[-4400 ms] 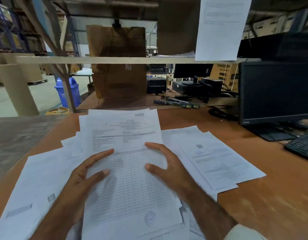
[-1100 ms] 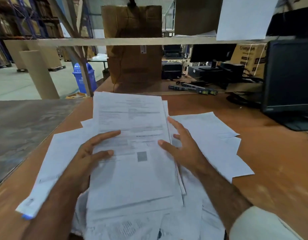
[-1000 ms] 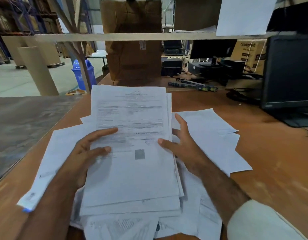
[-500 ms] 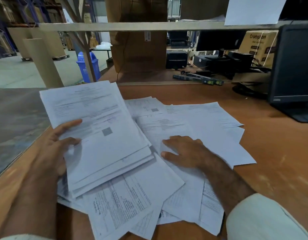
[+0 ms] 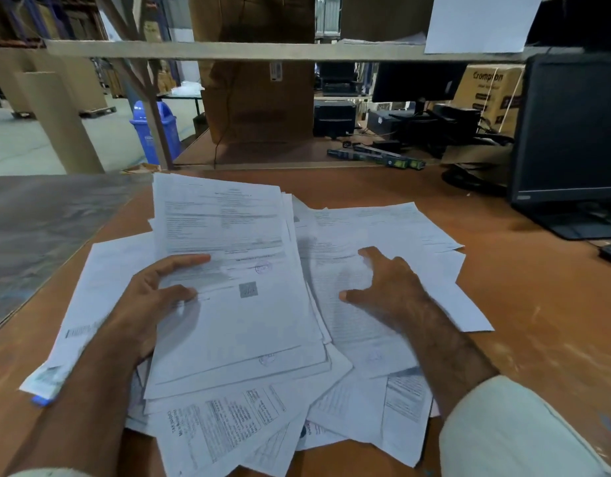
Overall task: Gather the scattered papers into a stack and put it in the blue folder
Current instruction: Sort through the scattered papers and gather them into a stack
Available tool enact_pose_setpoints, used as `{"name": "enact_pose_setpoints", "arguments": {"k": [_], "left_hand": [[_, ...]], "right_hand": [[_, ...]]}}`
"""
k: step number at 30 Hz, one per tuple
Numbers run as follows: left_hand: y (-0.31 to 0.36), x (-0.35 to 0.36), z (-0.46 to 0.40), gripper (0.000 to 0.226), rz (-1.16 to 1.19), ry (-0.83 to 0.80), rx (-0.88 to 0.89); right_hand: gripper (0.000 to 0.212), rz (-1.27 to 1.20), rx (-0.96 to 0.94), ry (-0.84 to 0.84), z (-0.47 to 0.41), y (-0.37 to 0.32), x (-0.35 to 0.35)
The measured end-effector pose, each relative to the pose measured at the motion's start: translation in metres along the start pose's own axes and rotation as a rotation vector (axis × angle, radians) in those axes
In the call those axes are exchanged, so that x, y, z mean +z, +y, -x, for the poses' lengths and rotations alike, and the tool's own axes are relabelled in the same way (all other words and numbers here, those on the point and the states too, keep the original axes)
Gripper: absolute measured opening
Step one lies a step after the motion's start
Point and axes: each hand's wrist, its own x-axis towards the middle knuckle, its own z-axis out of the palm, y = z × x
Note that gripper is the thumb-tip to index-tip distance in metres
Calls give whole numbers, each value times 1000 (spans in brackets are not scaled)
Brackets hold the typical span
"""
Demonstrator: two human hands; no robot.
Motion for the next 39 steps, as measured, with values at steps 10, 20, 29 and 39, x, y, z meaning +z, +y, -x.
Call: {"name": "enact_pose_setpoints", "arguments": {"k": [10,20,29,39], "left_hand": [[4,3,4,53,-50,5,-19],[6,5,7,57,-45,13,-21],[22,30,15,59,-40,-48,28],[39,52,22,67,-175,-46,62]], "right_hand": [[52,-276,-236,-14,-2,4,-37],[58,-1361,-328,57,9,27,-92],[61,-520,-348,26,-6,15,-31],[63,-418,-424,23,-3,-2,-4]]}}
